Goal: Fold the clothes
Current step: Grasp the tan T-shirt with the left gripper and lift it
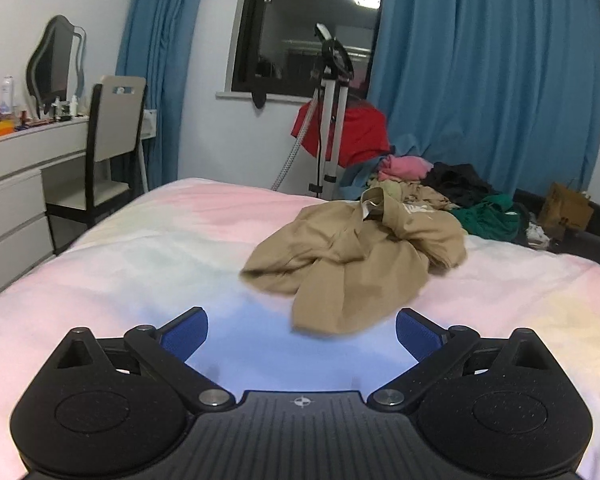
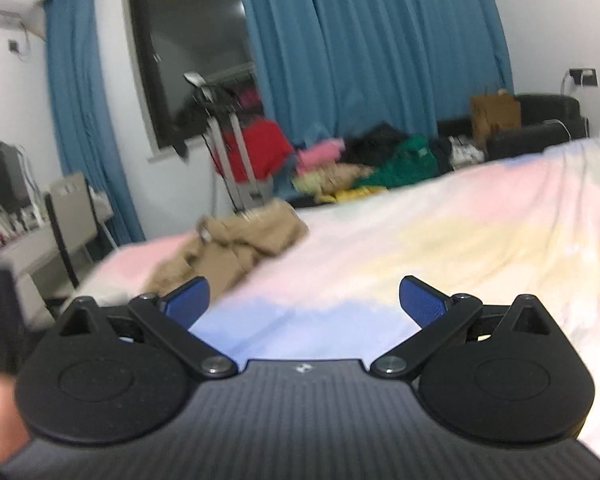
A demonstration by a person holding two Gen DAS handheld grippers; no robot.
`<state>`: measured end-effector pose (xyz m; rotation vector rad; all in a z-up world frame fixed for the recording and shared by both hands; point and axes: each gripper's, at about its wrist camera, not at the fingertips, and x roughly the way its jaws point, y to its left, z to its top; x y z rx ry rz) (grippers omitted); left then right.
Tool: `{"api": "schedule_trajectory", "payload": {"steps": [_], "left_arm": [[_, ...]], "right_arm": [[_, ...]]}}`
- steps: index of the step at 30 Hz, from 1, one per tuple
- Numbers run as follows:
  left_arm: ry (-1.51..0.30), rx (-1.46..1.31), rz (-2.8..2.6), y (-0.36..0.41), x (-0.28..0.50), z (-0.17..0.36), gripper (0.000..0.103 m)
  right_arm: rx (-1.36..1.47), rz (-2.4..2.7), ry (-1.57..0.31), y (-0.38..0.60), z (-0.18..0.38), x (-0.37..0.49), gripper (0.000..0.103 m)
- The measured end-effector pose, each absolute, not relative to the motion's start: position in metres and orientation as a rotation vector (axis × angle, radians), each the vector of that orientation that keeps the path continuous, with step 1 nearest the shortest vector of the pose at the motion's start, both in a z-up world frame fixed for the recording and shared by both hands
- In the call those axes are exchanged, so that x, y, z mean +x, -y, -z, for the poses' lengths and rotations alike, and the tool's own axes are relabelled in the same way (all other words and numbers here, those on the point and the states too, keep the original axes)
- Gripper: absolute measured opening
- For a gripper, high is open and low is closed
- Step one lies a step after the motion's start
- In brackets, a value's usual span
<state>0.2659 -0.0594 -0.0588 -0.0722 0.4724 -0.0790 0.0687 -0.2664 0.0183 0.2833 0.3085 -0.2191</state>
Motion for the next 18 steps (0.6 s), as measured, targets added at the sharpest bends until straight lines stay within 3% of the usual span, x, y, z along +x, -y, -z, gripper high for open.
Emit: {"api": "schedule_trajectory", "payload": {"steps": [5, 7, 9, 11, 13, 14, 15, 16, 18], "left_arm": [[-0.479, -0.084, 0.033, 0.091, 0.356, 0.075, 0.093], [-0.461, -0.083, 0.001, 0.1, 0.384, 0.081, 0.084], [-0.468, -0.053, -0.011, 0.106, 0.405, 0.089, 0.081], [-0.476, -0.01, -0.02, 0.112, 0.423, 0.099, 0.063], [-0.428, 0.013, -0.021, 0.11, 0.422, 0.098, 0.033], [-0.402, 0.022, -0.021, 0.109, 0.421, 0.097, 0.026], [-0.375, 0.031, -0.021, 0.108, 0.42, 0.096, 0.011], [-0.336, 0.031, -0.018, 0.105, 0.415, 0.091, 0.006], [-0.258, 0.047, 0.003, 0.1, 0.399, 0.076, 0.005]], "right_arm": [[0.316, 0.204, -0.305, 0.275, -0.002, 0.105, 0.103], [0.331, 0.193, -0.331, 0.28, 0.009, 0.119, 0.103], [0.347, 0.178, -0.363, 0.285, 0.022, 0.133, 0.103], [0.366, 0.165, -0.385, 0.289, 0.031, 0.144, 0.103], [0.376, 0.17, -0.397, 0.291, 0.038, 0.152, 0.103], [0.383, 0.172, -0.4, 0.292, 0.041, 0.154, 0.103], [0.393, 0.174, -0.402, 0.293, 0.044, 0.156, 0.103], [0.401, 0.174, -0.404, 0.293, 0.046, 0.157, 0.103], [0.428, 0.168, -0.402, 0.295, 0.048, 0.155, 0.103]]}}
